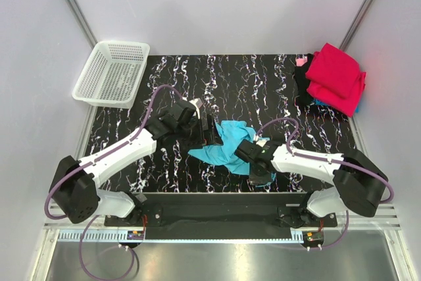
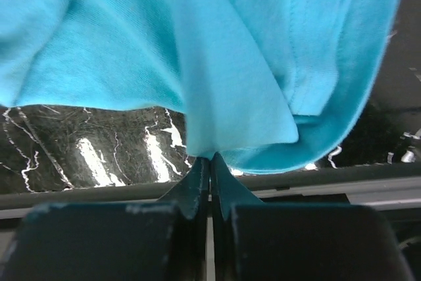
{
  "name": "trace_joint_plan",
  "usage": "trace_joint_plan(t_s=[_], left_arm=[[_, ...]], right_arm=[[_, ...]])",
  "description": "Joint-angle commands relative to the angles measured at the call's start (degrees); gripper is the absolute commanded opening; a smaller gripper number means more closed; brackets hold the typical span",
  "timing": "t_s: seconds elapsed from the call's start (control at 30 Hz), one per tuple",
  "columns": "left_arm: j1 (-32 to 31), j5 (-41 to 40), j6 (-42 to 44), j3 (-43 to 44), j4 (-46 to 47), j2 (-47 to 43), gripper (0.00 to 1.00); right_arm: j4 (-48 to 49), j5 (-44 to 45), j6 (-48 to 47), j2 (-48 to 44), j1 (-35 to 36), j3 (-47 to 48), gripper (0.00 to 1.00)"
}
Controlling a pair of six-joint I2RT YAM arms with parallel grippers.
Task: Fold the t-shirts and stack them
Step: Flatten the tshirt out
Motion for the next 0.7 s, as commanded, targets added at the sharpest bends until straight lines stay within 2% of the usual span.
trace_joint_plan(t_s=[0.0, 0.2, 0.3, 0.4, 0.67], left_arm=[[-0.3, -0.5, 0.1, -0.6, 1.2, -2.0, 0.99], [-0.3, 0.2, -0.1, 0.2, 1.3, -0.4, 0.99], [-0.3, 1.6, -0.4, 1.4, 2.6, 1.3, 0.99], [-0.5, 5.1, -0.8, 3.0, 6.0, 3.2, 0.99], [-0.6, 14.5, -3.0, 10.9, 15.7, 14.1, 0.99]], right_arm=[[-4.9, 5.2, 0.7, -2.2, 0.6, 4.4, 0.0], [-22.2, 17.0, 1.5, -11.8, 0.6, 20.0, 0.0], [-27.3, 21.8, 0.0, -15.0, 0.6, 29.5, 0.0], [-30.1, 24.9, -2.3, -15.1, 0.6, 38.1, 0.0], [-32.3, 28.5, -5.0, -17.5, 0.7, 45.1, 0.0]])
